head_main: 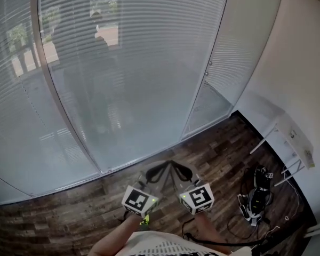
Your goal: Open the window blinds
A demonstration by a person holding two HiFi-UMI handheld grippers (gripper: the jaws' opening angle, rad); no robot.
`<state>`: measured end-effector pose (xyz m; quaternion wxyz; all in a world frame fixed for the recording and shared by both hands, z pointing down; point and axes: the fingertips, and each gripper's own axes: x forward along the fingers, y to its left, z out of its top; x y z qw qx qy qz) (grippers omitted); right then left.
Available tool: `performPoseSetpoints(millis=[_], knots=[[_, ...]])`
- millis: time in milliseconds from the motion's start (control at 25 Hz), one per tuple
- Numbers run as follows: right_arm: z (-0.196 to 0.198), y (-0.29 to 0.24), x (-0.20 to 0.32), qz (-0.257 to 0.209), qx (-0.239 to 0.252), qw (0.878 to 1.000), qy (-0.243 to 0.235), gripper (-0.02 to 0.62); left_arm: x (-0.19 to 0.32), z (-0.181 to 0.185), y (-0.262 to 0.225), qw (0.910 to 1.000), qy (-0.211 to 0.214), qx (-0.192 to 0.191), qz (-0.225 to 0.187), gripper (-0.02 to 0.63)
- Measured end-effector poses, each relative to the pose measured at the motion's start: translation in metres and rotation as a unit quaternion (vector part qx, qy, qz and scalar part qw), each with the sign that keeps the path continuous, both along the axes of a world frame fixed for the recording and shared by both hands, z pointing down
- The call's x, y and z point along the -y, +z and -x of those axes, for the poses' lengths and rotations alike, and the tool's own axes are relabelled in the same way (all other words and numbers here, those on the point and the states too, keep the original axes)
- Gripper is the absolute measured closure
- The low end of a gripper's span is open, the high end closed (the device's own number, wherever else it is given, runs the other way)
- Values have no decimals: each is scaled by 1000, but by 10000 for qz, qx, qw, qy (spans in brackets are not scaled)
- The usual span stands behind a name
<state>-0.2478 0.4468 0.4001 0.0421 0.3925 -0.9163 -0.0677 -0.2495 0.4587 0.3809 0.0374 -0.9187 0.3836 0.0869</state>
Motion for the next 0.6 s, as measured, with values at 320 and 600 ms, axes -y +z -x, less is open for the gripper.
performPoseSetpoints(millis=[320,600], knots=[[19,6,76,-92,-39,9993,370,587,71,28,18,9997,95,-171,118,614],[7,-20,127,-70,-73,9985,544,587,122,16,-11,9996,259,-130,71,614]])
